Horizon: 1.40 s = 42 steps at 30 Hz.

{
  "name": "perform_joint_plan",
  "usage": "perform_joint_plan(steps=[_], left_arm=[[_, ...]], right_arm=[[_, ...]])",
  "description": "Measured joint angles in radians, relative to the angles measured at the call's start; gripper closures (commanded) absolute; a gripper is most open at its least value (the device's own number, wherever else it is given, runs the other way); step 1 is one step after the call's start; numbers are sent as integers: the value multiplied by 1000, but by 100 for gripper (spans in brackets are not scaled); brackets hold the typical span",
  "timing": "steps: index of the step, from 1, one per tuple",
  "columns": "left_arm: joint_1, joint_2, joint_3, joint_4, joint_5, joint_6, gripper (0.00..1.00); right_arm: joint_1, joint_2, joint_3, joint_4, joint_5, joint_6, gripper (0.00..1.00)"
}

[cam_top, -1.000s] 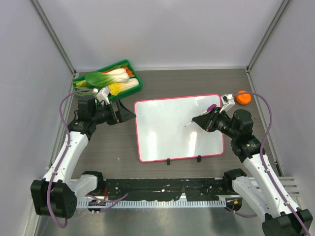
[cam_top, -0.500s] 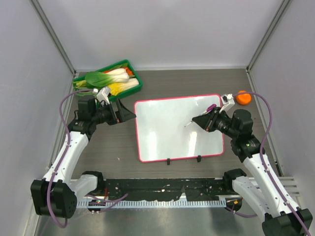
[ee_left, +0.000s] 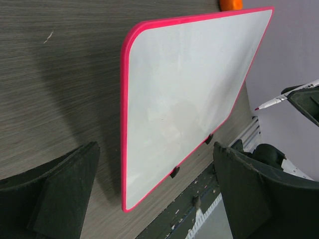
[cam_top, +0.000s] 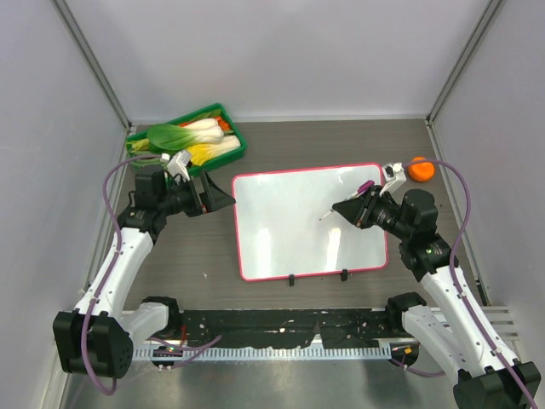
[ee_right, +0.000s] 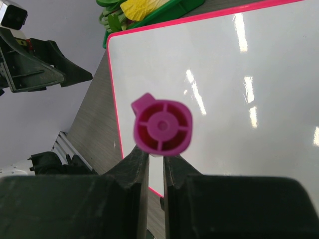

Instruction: Write a sentence on the whiteboard

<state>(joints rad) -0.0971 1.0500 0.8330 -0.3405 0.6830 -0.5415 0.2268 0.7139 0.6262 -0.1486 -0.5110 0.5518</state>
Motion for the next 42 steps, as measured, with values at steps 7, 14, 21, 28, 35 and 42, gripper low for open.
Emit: perform_joint_plan(steps=[7,14,21,28,35,42], left_arm=[[0,0,0,-1,0,5,0],[0,3,11,-36,-45,21,0],[0,6,-119,121,-95,-126,0],[0,28,-255,217,-132,-190,0],[0,82,-274,336,-91,-192,0],[-1,133,-316,488,-16,-231,1]], right_arm=[[0,-1,0,0,1,0,99],[0,2,0,-3,11,0,100],[0,51,26,-23,13,-1,99],[3,111,71,-56,13,-5,99],[37,161,94,-54,22,-7,99],[135,208,100,-15,65,-5,99]])
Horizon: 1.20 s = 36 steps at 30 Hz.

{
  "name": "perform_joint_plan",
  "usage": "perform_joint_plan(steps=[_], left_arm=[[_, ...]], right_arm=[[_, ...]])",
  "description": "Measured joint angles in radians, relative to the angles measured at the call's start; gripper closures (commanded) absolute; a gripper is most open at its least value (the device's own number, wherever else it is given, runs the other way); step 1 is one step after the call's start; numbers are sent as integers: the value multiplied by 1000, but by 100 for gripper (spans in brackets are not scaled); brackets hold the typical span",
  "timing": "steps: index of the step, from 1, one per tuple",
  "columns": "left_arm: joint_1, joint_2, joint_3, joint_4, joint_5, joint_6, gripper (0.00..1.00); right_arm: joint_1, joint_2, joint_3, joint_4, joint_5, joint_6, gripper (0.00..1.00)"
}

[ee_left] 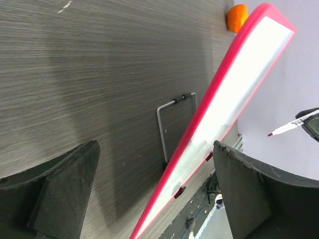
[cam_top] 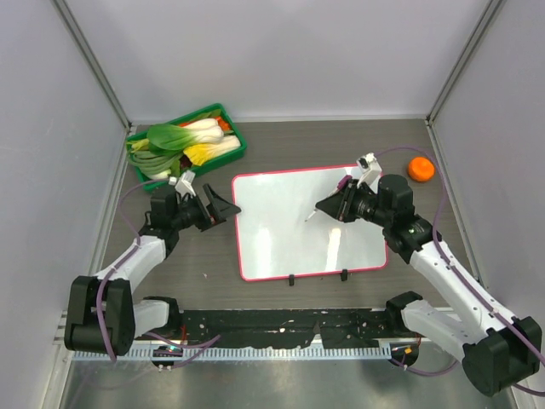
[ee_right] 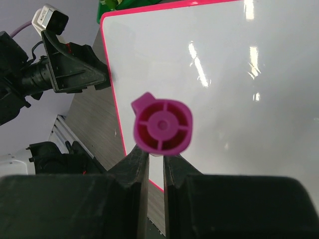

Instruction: Write a sentence on the whiteboard

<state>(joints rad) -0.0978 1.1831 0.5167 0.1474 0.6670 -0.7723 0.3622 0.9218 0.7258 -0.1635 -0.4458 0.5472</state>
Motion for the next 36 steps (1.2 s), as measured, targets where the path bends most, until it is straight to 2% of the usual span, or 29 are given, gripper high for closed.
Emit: perform_joint_plan(steps=[9,17,24,31,36], left_arm=[[-39,84,-39,229,68,-64,5],[-106,166,-38,370,103,-68,6],[-128,235,-60,578,111,-94,10],[-160,269,-101,655,118,-91,12],[-163,268,-134,702,120,-87,18]], right_arm=[[92,57,7,81,58,5,99],[114,74,21,126,83,5,99],[125,74,21,159,91,8,99],[141,78,23,179,101,9,99],[164,108,33,187,116,10,99]])
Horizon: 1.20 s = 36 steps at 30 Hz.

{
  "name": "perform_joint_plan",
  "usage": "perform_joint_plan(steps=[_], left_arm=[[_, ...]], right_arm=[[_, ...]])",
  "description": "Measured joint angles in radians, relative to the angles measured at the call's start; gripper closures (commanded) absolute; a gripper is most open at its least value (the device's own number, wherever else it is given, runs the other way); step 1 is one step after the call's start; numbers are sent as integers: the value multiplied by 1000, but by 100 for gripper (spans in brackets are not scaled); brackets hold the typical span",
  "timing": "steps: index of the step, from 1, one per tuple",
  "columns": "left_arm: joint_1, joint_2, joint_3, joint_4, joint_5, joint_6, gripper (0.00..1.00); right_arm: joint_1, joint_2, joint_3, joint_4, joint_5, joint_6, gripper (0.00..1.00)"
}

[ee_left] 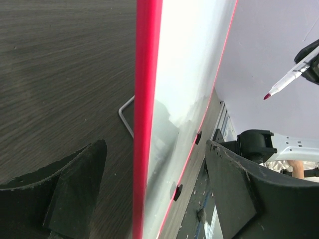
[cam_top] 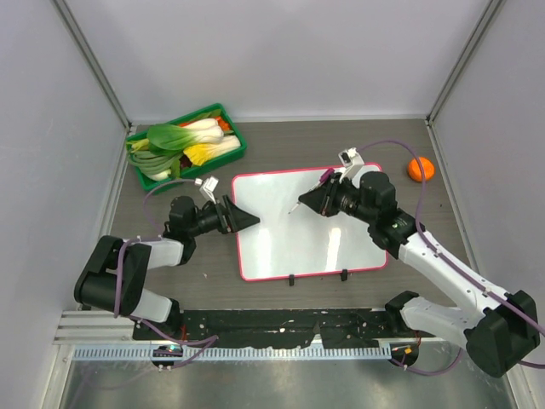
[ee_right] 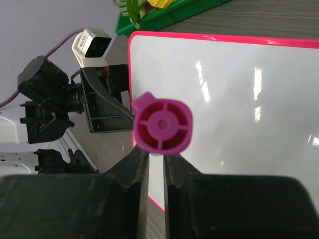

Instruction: Write a sentence on the whiteboard

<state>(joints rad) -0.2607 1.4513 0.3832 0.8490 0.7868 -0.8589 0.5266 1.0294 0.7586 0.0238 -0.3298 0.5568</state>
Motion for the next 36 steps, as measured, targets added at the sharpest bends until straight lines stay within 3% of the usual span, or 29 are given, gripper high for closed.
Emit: perform_joint_plan(steps=[4,8,16,23,36], left_arm=[[-2,-13,-35,13,0,2,25],[-8,-28,-50,21,-1,3,39],[-10,-23,-51,31,-1,3,76],[-12,-1,-49,110,74,-49,98],[-16,23,-45,142,109,-65,100]], right_arm=[[23,18,11,6,22,-2,99],[44,27,24,7,47,-6,99],[70,45,55,6,90,-32,99],[81,45,58,6,129,-56,99],[94,45,58,6,176,-86,99]])
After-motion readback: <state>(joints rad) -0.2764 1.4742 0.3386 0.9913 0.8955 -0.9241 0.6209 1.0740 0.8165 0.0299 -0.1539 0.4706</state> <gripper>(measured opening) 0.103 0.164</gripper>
